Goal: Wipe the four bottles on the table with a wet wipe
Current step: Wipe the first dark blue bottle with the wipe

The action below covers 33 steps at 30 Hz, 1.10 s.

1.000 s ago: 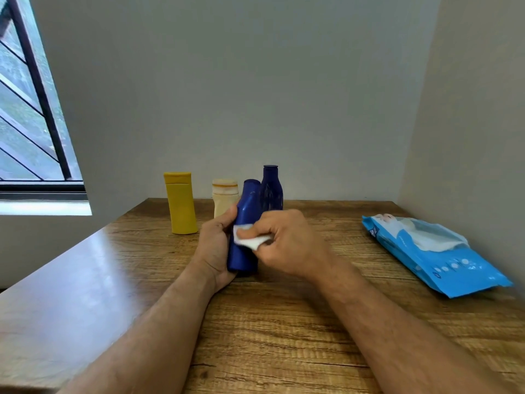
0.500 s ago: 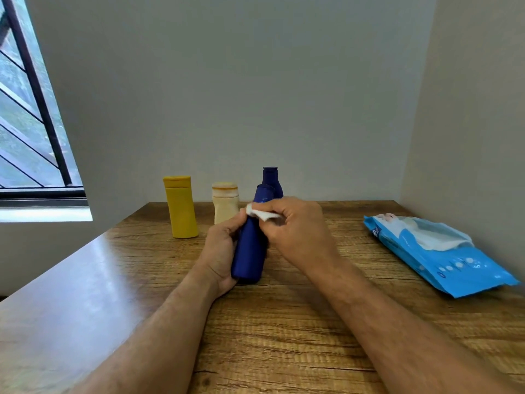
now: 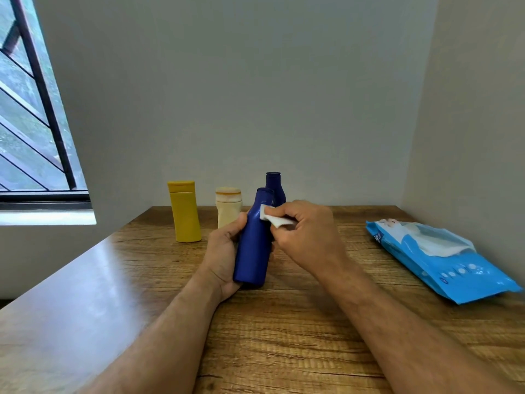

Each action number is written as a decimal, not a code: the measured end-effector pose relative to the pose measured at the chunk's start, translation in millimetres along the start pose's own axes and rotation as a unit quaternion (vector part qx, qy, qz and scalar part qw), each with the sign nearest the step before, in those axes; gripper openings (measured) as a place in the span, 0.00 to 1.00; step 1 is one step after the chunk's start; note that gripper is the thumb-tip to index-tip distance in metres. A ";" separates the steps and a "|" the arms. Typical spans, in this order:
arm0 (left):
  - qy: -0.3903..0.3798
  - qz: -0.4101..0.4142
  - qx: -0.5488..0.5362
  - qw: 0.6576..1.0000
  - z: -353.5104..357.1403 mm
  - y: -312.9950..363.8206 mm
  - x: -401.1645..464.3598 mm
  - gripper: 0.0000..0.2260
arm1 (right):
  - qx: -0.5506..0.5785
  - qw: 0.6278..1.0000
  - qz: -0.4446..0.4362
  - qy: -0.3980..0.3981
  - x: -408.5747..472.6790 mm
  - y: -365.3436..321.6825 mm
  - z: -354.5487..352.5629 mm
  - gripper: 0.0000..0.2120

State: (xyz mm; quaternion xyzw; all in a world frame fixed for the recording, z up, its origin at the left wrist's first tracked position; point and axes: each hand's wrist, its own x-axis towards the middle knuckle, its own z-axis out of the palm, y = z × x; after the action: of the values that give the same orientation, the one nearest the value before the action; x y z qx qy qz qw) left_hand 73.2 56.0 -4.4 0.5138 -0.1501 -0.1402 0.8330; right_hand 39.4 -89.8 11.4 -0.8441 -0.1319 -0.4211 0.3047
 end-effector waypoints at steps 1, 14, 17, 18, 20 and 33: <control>-0.001 0.002 0.004 1.000 0.7 0.1 -0.3 0.16 | -0.002 1.000 0.004 0.004 0.2 0.9 -0.2 0.10; -0.026 0.050 0.057 0.997 3.9 -3.3 -2.9 0.18 | -0.037 0.998 -0.007 0.047 -0.6 -0.2 0.3 0.12; -0.032 0.056 0.073 0.995 3.2 -3.0 -4.3 0.18 | -0.047 0.998 0.010 0.050 -1.8 0.9 0.5 0.10; -0.037 0.059 0.080 0.994 3.4 -2.9 -5.1 0.18 | -0.049 0.998 0.009 0.048 -2.2 1.2 0.4 0.10; -0.043 0.062 0.090 0.993 3.9 -3.0 -5.7 0.18 | -0.045 0.998 -0.003 0.039 -2.7 1.3 0.3 0.11; -0.037 0.020 0.023 0.999 1.1 -1.0 -4.6 0.18 | 0.052 0.991 0.089 0.080 -1.0 -1.9 5.1 0.08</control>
State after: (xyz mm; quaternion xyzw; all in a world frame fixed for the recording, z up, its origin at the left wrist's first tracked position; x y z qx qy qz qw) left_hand 68.5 56.5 -5.4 0.5243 -0.1948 -0.1390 0.8172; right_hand 41.1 -85.1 9.1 -0.7990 -0.0528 -0.4509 0.3943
